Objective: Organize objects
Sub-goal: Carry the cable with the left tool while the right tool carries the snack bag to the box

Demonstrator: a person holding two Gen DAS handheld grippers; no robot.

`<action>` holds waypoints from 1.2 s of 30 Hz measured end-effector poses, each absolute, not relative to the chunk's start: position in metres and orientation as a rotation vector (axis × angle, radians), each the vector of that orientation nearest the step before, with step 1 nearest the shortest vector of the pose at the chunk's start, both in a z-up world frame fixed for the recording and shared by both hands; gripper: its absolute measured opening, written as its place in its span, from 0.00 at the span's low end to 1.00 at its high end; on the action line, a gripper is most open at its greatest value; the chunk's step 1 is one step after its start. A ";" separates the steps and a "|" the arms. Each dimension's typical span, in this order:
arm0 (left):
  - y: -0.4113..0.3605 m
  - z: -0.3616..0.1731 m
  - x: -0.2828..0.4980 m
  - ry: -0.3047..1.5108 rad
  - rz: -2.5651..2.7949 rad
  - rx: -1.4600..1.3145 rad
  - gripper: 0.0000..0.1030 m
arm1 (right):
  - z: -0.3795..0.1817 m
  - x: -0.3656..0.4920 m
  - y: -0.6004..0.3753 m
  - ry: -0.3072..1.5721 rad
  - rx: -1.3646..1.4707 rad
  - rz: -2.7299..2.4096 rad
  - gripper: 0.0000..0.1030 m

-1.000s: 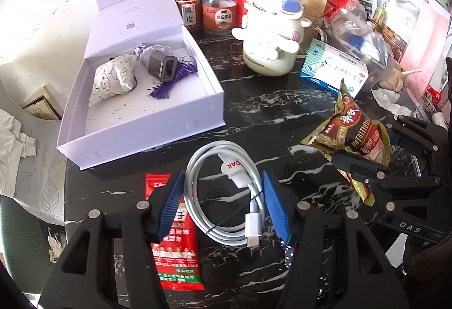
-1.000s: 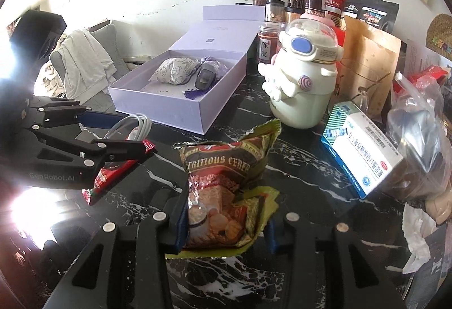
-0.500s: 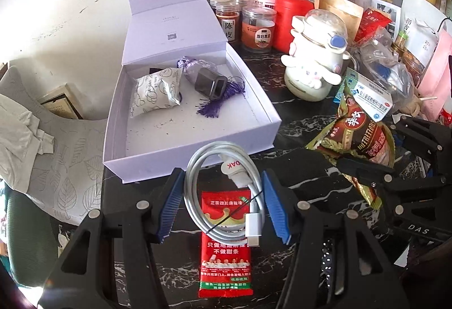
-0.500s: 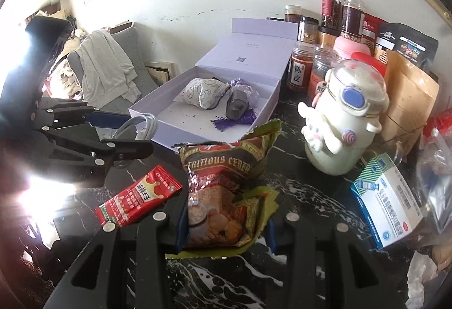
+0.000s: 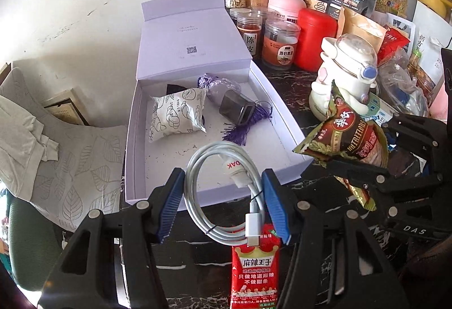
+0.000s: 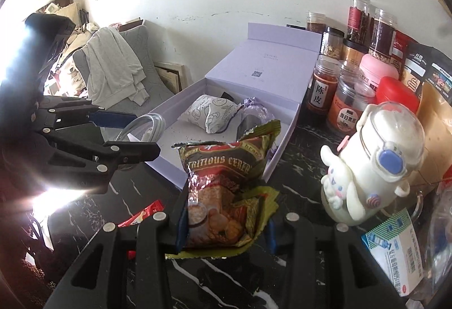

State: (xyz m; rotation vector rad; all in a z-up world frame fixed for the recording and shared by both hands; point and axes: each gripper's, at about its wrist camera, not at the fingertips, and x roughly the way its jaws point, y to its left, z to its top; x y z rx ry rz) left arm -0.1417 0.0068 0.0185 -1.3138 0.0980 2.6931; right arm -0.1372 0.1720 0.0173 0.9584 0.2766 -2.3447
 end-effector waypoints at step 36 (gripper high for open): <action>-0.028 -0.009 -0.293 0.161 2.705 -1.293 0.53 | 0.009 -0.273 0.136 0.295 0.992 -2.381 0.41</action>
